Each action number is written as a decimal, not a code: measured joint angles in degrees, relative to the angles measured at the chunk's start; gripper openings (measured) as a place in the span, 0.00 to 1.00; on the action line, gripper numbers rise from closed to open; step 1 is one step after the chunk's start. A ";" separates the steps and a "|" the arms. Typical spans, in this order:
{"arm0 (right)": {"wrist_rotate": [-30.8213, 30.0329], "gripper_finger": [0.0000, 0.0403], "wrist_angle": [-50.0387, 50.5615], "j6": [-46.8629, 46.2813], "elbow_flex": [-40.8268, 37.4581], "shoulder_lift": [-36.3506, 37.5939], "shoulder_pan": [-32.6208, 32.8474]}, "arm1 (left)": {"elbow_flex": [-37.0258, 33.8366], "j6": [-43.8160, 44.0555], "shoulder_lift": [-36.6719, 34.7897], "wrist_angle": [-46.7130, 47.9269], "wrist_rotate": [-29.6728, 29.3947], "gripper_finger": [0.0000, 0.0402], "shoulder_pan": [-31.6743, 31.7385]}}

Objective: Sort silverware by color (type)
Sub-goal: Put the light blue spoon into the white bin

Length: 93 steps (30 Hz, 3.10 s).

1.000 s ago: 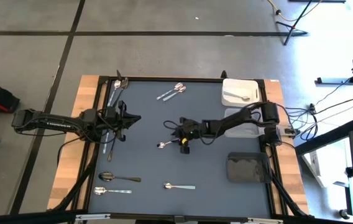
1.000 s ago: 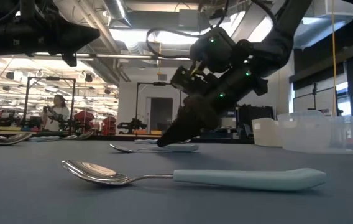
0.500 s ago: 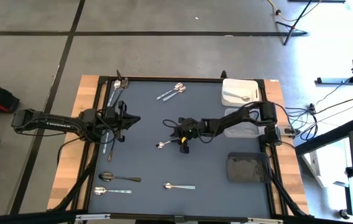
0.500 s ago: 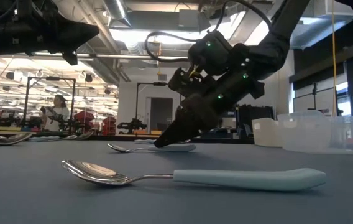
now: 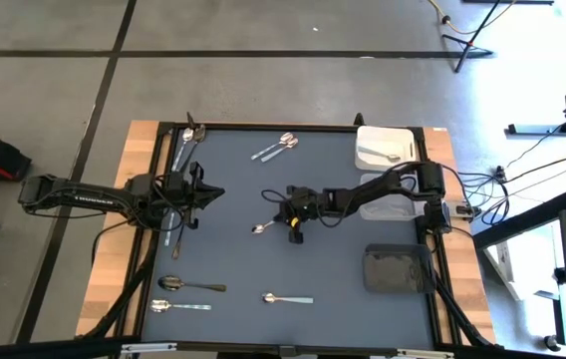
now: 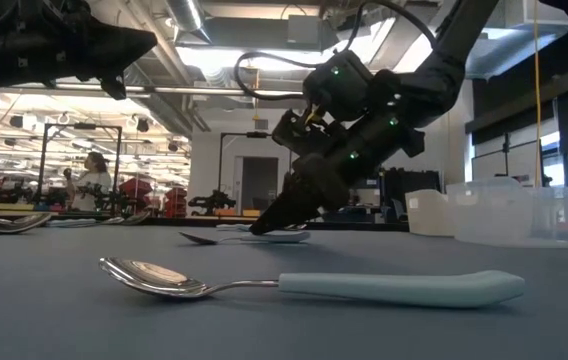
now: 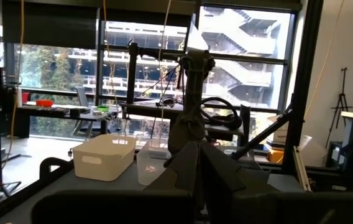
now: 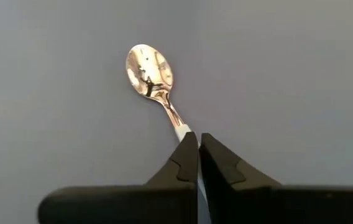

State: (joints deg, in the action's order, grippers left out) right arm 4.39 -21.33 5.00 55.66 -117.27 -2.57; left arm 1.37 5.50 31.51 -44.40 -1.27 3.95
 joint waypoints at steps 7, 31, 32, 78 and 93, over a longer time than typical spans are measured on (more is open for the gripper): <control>-0.34 0.01 -0.03 0.21 -0.07 0.57 -0.09 | 0.00 -0.04 0.00 0.02 -0.79 0.03 0.00; -6.20 0.00 7.68 1.46 -7.35 15.64 -0.15 | 0.00 -0.13 0.00 0.11 -0.83 0.03 0.02; -6.92 0.00 7.68 1.48 -8.16 17.07 -0.15 | 0.00 -0.18 0.00 0.11 -0.86 0.03 0.00; 6.77 0.36 6.38 4.27 -16.01 28.60 -9.91 | 1.61 -1.55 10.14 -5.44 -1.03 0.03 0.07; 14.83 0.46 4.81 4.69 -3.26 8.51 -7.89 | 1.57 -1.54 10.12 -5.78 -1.06 0.03 0.05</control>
State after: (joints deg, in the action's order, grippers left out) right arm 19.22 -16.52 9.69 52.40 -108.77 -10.46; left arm 2.94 3.95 41.63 -50.18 -2.34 4.00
